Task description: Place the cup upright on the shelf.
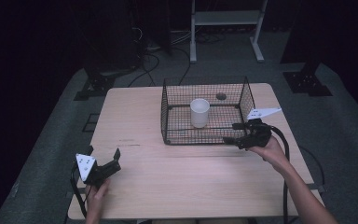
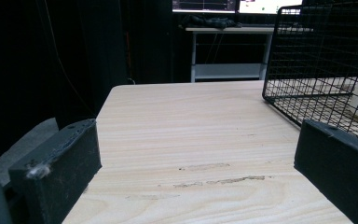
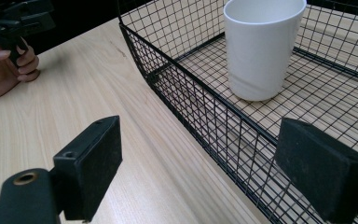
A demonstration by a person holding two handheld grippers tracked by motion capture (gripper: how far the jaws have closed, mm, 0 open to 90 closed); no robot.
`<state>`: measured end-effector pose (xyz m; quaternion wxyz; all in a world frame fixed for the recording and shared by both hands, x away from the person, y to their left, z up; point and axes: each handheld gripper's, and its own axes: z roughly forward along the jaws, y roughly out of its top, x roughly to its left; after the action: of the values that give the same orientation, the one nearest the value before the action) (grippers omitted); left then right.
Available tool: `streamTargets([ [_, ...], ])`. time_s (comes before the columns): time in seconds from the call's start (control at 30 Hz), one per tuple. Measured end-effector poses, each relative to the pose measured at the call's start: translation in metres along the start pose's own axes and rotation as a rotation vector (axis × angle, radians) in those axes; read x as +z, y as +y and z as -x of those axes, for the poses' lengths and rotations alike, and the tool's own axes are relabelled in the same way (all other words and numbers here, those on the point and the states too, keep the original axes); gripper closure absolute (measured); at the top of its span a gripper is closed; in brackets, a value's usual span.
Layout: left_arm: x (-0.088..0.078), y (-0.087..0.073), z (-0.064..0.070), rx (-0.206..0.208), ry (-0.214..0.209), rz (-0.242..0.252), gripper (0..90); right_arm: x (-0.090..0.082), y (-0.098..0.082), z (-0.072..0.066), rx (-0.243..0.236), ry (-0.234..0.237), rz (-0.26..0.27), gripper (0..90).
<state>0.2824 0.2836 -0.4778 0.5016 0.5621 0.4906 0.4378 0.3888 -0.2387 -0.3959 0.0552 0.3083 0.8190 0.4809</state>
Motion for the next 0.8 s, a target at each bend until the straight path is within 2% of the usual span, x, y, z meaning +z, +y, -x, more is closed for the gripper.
streamTargets([
  [0.47, 0.000, 0.000, 0.001, 0.001, 0.000, 0.002, 0.0, -0.006, -0.017, 0.002, 0.022, -0.014, -0.005, 14.2],
  [0.67, 0.000, 0.000, 0.000, 0.001, 0.000, 0.002, 0.0, -0.010, -0.024, -0.001, 0.013, -0.028, 0.008, 14.4],
  [0.8, 0.000, 0.000, 0.001, 0.002, 0.000, 0.002, 0.0, -0.012, -0.031, -0.002, 0.017, -0.025, -0.002, 14.4],
])
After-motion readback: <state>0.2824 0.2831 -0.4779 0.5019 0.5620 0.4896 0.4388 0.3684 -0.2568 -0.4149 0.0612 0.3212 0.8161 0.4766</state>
